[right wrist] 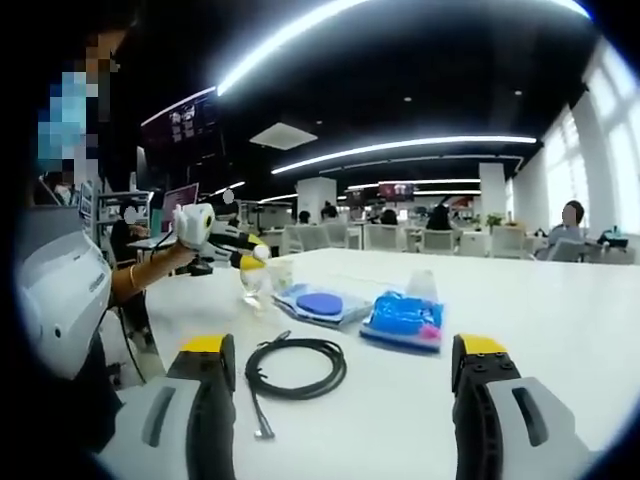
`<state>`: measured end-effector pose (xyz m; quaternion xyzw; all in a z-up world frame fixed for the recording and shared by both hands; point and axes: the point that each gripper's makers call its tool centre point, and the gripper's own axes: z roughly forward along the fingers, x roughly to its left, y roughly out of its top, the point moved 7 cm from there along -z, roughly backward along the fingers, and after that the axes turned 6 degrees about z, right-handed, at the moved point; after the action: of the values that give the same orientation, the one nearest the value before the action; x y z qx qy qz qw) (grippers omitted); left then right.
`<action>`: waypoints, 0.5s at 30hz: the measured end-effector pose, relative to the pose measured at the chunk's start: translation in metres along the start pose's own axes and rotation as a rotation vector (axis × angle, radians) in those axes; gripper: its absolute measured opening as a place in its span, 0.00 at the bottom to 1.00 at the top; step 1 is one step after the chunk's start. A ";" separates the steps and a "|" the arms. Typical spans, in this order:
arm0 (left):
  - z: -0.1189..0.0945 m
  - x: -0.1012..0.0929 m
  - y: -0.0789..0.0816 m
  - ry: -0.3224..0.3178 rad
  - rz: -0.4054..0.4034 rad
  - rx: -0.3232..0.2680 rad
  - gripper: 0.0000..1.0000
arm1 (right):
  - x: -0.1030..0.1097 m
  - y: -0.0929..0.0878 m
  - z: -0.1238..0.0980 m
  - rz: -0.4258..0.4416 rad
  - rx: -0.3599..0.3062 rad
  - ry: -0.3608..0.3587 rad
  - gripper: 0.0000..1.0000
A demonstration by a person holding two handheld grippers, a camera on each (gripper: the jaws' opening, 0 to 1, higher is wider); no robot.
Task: Arrange the tabletop items into an orderly group along one side of the table until the central work area is clear of visible clutter.
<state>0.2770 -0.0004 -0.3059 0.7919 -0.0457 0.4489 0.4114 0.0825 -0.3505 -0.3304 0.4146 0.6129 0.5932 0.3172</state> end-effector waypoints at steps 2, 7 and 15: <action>-0.003 0.004 -0.005 0.024 -0.024 0.006 0.20 | 0.001 0.001 0.000 0.004 -0.006 0.003 0.86; -0.006 0.009 -0.007 0.032 -0.077 -0.010 0.20 | 0.001 0.002 0.000 0.001 -0.007 0.003 0.86; -0.024 0.040 -0.027 0.084 -0.316 -0.097 0.21 | 0.002 0.002 -0.001 -0.001 -0.003 -0.009 0.86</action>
<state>0.2964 0.0461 -0.2869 0.7492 0.0751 0.4084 0.5160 0.0815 -0.3495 -0.3286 0.4164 0.6109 0.5919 0.3210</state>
